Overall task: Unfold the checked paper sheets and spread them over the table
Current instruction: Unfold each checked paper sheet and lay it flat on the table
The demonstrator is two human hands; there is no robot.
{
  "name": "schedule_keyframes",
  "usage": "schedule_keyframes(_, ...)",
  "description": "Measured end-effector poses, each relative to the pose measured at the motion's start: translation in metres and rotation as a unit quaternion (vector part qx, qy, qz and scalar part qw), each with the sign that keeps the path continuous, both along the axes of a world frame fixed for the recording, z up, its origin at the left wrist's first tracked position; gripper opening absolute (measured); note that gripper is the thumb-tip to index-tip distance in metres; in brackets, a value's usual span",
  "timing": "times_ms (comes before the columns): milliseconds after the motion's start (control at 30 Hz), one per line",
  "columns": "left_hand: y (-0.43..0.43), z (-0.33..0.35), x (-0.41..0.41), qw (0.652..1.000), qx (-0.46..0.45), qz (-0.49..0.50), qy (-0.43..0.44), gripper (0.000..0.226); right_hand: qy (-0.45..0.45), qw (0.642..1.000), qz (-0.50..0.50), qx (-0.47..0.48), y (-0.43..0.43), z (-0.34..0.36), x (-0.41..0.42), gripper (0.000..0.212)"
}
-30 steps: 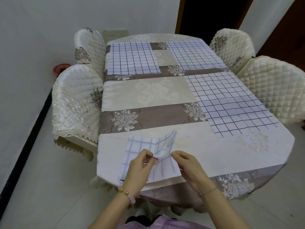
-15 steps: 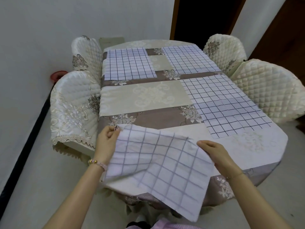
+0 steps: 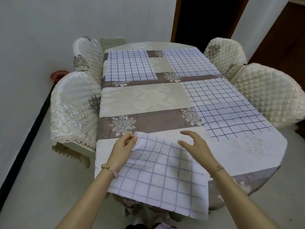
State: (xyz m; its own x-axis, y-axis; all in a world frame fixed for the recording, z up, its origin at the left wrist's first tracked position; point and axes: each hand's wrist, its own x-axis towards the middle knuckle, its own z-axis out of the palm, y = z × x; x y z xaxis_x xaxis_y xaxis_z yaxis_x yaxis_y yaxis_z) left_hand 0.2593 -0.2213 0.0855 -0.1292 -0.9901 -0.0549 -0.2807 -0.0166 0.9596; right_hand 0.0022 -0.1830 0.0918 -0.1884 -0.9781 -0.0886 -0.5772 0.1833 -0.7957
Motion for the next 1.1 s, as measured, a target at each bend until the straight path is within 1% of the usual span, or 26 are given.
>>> schedule_keyframes(100, 0.004, 0.006, -0.003, 0.999, -0.014, -0.043, 0.012, 0.024, -0.060, 0.992, 0.107, 0.016, -0.014, 0.011, 0.032, 0.047)
schedule_keyframes(167, 0.005, 0.013, -0.004, 0.998, -0.025, -0.062, 0.017, 0.024, -0.075, 0.984, 0.158, 0.036, -0.023, 0.017, 0.048, 0.046)
schedule_keyframes(200, 0.007, 0.017, -0.004, 0.997, -0.028, -0.071, 0.022, 0.023, -0.082, 0.980, 0.176, 0.043, -0.028, 0.019, 0.055, 0.041)
schedule_keyframes(300, 0.009, 0.023, -0.001, 0.996, -0.023, -0.081, 0.034, 0.020, -0.126, 0.971, 0.196, 0.055, -0.036, 0.019, 0.064, 0.012)
schedule_keyframes(367, 0.011, 0.024, 0.007, 0.996, -0.015, -0.079, 0.025, 0.021, -0.151, 0.968, 0.190, 0.057, -0.037, 0.017, 0.063, 0.014)
schedule_keyframes(433, 0.015, 0.023, 0.017, 0.996, 0.016, -0.084, 0.012, 0.023, -0.155, 0.971, 0.174, 0.053, -0.039, 0.017, 0.058, 0.019)
schedule_keyframes(533, 0.028, 0.016, 0.033, 0.990, 0.098, -0.096, 0.029, 0.013, -0.177, 0.976, 0.121, 0.036, -0.042, 0.016, 0.047, 0.019)
schedule_keyframes(600, 0.037, 0.008, 0.043, 0.985, 0.142, -0.085, 0.044, 0.012, -0.179, 0.980, 0.078, 0.025, -0.046, 0.014, 0.039, 0.020)
schedule_keyframes(667, 0.044, 0.003, 0.048, 0.981, 0.175, -0.073, 0.047, 0.020, -0.180, 0.982, 0.043, 0.020, -0.049, 0.012, 0.032, 0.019)
schedule_keyframes(700, 0.046, 0.001, 0.047, 0.975, 0.198, -0.067, 0.074, 0.027, -0.180, 0.983, 0.031, 0.020, -0.050, 0.011, 0.029, 0.018)
schedule_keyframes(733, 0.049, 0.000, 0.045, 0.965, 0.229, -0.058, 0.118, 0.034, -0.180, 0.983, 0.020, 0.018, -0.052, 0.009, 0.026, 0.018)
schedule_keyframes(767, 0.051, -0.001, 0.043, 0.952, 0.253, -0.053, 0.165, 0.038, -0.181, 0.983, 0.007, 0.015, -0.053, 0.007, 0.023, 0.020)
schedule_keyframes(800, 0.052, -0.001, 0.040, 0.943, 0.263, -0.054, 0.195, 0.041, -0.182, 0.983, -0.005, 0.013, -0.054, 0.005, 0.021, 0.021)
schedule_keyframes(867, 0.053, -0.004, 0.035, 0.949, 0.253, -0.054, 0.183, 0.053, -0.180, 0.983, -0.021, 0.004, -0.056, 0.003, 0.018, 0.019)
schedule_keyframes(900, 0.053, -0.007, 0.031, 0.956, 0.240, -0.044, 0.165, 0.052, -0.180, 0.983, -0.027, 0.003, -0.056, 0.003, 0.016, 0.018)
schedule_keyframes(933, 0.052, -0.009, 0.027, 0.963, 0.225, -0.026, 0.144, 0.040, -0.181, 0.983, -0.031, 0.002, -0.057, 0.002, 0.015, 0.018)
schedule_keyframes(967, 0.051, -0.013, 0.023, 0.968, 0.213, 0.000, 0.133, 0.023, -0.180, 0.983, -0.034, 0.002, -0.057, 0.002, 0.013, 0.019)
schedule_keyframes(1000, 0.050, -0.014, 0.020, 0.967, 0.213, 0.026, 0.135, 0.011, -0.175, 0.984, -0.038, 0.001, -0.058, 0.001, 0.011, 0.019)
schedule_keyframes(1033, 0.049, -0.014, 0.016, 0.966, 0.210, 0.048, 0.146, 0.011, -0.163, 0.986, -0.044, -0.001, -0.059, -0.001, 0.009, 0.018)
schedule_keyframes(1067, 0.048, -0.012, 0.013, 0.963, 0.207, 0.062, 0.160, 0.013, -0.131, 0.990, -0.053, -0.003, -0.059, -0.002, 0.008, 0.018)
schedule_keyframes(1100, 0.047, -0.010, 0.010, 0.963, 0.199, 0.068, 0.168, 0.014, -0.075, 0.995, -0.062, -0.009, -0.059, -0.002, 0.007, 0.024)
